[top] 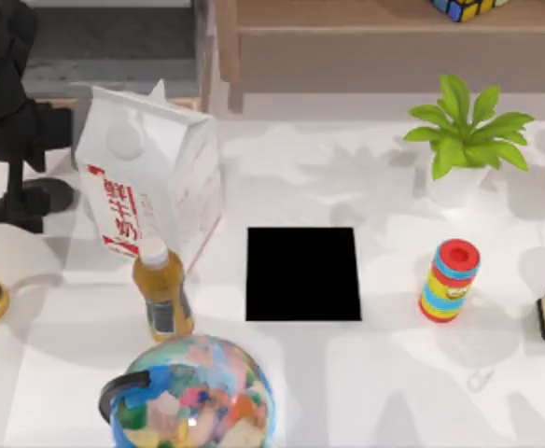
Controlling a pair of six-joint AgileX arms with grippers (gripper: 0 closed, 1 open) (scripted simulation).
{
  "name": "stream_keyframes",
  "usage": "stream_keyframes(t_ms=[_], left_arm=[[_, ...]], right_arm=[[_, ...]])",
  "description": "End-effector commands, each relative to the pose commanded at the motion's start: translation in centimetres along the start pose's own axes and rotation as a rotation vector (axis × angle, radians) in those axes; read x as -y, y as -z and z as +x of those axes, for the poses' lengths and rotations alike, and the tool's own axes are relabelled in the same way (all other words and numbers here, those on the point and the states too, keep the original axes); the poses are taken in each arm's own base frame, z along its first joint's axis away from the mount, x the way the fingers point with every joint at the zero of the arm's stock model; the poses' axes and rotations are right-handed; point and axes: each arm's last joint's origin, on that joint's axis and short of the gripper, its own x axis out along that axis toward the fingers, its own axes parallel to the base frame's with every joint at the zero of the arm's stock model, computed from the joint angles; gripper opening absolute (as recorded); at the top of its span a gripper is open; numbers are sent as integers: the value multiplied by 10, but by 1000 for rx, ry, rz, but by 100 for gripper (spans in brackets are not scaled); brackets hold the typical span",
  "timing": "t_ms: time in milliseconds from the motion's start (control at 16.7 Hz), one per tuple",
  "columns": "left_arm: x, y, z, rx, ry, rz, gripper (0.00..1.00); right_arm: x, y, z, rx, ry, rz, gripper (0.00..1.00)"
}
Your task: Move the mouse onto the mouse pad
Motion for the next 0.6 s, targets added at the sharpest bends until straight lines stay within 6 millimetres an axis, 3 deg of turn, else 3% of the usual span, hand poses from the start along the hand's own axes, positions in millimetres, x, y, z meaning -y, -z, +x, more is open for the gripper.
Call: stream_keyframes(t_ms=[180, 420, 600], left_arm=[[-6, -1, 18, 1, -5, 0, 100], [-6, -1, 18, 1, -6, 0, 100], [-6, -1, 18, 1, -6, 0, 77]], right_arm=[[0, 0, 0, 0, 0, 0, 100], [0, 0, 0, 0, 0, 0, 100], [0, 0, 0, 0, 0, 0, 100]])
